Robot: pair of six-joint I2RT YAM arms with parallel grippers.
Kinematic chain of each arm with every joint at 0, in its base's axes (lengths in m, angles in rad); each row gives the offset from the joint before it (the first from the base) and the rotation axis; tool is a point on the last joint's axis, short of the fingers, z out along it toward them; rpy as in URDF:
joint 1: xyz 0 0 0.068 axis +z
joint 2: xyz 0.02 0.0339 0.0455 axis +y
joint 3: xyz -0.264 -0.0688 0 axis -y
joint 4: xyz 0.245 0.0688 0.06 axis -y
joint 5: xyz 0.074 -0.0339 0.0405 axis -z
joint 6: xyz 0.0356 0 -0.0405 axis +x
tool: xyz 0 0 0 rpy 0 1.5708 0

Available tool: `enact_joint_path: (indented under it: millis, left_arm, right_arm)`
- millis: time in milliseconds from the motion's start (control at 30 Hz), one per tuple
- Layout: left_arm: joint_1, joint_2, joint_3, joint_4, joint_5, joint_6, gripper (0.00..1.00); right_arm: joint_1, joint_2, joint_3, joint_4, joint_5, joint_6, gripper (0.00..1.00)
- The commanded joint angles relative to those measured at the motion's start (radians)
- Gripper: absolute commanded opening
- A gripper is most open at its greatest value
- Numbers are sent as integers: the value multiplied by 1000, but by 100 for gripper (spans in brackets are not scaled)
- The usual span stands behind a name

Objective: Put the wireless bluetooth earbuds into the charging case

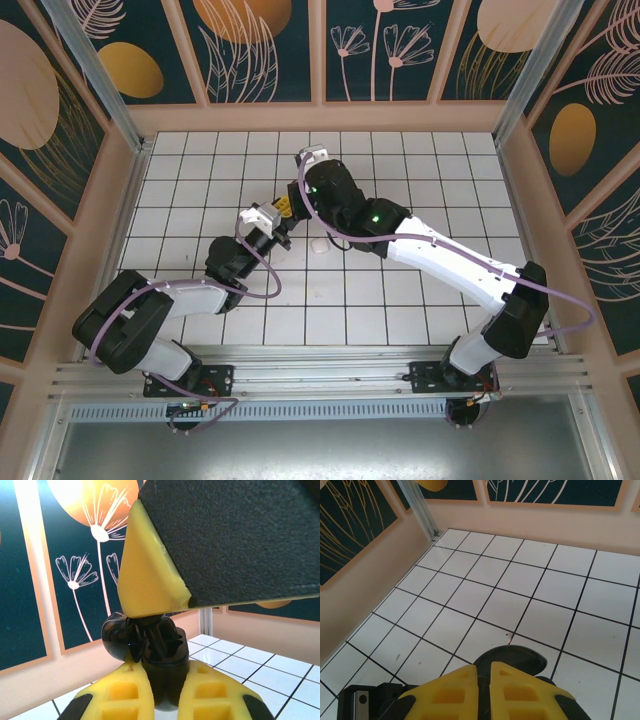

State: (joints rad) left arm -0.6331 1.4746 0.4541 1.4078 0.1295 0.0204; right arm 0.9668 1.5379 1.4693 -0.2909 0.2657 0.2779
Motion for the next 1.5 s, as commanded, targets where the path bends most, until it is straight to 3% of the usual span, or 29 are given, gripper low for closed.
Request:
enact_joint_path:
  millis: [0,300,667,1467]
  left_arm:
    - [3,-11,25,93,40,-20,0]
    - [4,5,9,96,70,8,0]
    - [4,45,28,88,-14,146,0]
    - [4,18,57,11,-13,93,0]
  right_arm:
    - [2,-32,-46,-20,-71,-36,10]
    - [-1,-79,-12,12,54,-54,10]
    - [0,-105,2,33,108,-75,10]
    - [-27,-18,11,43,33,-66,10]
